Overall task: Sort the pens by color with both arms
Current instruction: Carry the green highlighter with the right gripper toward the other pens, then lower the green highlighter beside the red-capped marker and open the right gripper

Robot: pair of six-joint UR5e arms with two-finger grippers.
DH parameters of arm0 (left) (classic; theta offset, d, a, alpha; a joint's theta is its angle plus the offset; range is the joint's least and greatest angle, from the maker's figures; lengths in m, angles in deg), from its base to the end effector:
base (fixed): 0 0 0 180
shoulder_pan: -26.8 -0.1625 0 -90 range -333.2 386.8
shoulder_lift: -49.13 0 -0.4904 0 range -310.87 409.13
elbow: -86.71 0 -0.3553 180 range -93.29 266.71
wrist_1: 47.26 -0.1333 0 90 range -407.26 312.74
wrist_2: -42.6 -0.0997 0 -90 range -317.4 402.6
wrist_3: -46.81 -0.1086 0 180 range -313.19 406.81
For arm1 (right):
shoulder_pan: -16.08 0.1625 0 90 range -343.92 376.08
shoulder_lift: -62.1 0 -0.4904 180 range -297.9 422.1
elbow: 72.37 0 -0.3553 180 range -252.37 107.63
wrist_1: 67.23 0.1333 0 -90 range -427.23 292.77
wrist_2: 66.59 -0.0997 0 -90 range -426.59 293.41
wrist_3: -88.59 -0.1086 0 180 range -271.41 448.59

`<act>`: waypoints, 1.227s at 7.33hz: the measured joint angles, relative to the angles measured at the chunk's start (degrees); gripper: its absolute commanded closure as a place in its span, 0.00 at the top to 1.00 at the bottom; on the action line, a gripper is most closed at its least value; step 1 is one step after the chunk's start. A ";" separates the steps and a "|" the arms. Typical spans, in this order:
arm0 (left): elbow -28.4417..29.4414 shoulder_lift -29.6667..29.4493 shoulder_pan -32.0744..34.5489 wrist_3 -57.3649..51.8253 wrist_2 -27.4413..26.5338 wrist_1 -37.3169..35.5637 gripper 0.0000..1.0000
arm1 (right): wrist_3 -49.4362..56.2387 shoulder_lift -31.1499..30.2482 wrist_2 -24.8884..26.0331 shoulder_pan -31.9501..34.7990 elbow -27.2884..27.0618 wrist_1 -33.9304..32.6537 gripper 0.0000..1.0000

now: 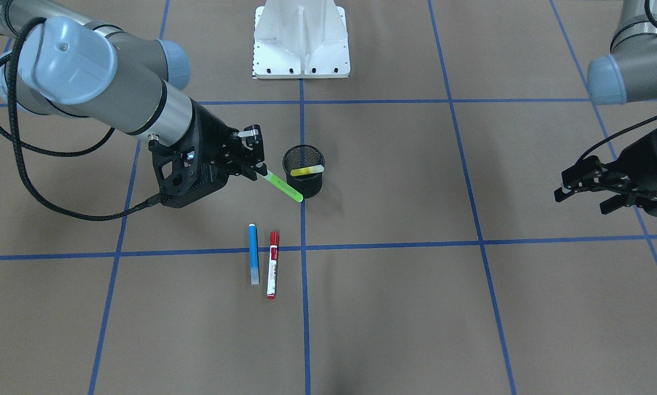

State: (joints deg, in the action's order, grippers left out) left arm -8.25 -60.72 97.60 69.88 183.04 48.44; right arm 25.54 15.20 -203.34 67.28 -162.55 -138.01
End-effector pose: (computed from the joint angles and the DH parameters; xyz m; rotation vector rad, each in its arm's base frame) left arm 0.1538 -0.5924 0.4836 0.1540 0.9793 0.1723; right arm -0.4000 -0.5840 0.2229 0.0787 -1.2468 -0.0778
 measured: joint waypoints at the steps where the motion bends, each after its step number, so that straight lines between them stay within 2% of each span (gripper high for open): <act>1: -1.80 1.95 0.21 -0.25 0.01 -0.02 0.99 | -3.71 0.40 5.22 -0.26 -0.25 -0.21 0.07; 5: -6.20 7.08 1.45 -2.56 0.12 -0.02 0.99 | -13.64 2.21 23.34 -5.37 0.17 -4.93 0.05; 7: -6.42 8.85 3.47 -8.29 0.20 -0.95 0.99 | -18.11 4.60 29.16 -8.92 2.92 -5.94 0.04; 9: -6.49 9.29 4.66 -11.77 0.22 -2.71 0.99 | -19.75 8.96 31.95 -10.37 9.27 -6.07 0.03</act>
State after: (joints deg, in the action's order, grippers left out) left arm -14.74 -51.42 102.26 58.12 183.26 45.74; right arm 5.78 24.15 -171.39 56.91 -153.28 -144.07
